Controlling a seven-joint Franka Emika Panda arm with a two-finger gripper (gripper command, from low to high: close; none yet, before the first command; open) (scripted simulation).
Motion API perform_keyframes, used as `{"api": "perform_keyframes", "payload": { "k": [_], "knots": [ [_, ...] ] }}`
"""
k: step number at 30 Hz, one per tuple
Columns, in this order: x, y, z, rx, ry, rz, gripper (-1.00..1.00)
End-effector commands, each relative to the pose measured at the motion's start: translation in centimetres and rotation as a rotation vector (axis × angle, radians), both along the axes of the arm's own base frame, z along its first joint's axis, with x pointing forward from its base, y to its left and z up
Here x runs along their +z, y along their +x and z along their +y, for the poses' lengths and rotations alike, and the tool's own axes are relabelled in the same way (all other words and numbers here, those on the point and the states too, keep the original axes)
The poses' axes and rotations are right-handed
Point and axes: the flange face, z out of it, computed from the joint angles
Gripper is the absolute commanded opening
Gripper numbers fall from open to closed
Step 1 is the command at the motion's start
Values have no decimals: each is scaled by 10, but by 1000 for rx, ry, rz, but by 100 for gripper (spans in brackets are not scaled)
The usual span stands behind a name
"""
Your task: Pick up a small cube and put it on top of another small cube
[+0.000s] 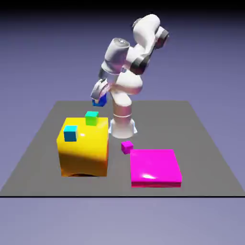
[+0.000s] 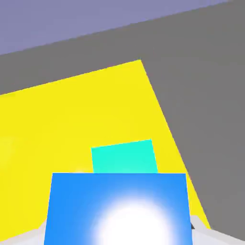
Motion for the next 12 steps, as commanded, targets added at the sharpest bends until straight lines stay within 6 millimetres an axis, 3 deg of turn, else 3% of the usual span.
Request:
{"api": "perform_keyframes", "payload": {
  "k": [1, 5, 6, 7, 12],
  "knots": [
    [-14, -1, -5, -1, 0, 1, -100],
    [-66, -8, -19, 0, 0, 1, -100],
    [-66, -8, -19, 0, 0, 1, 100],
    [-66, -8, -19, 0, 0, 1, 100],
    [0, 0, 0, 0, 0, 1, 100]
  ]
}}
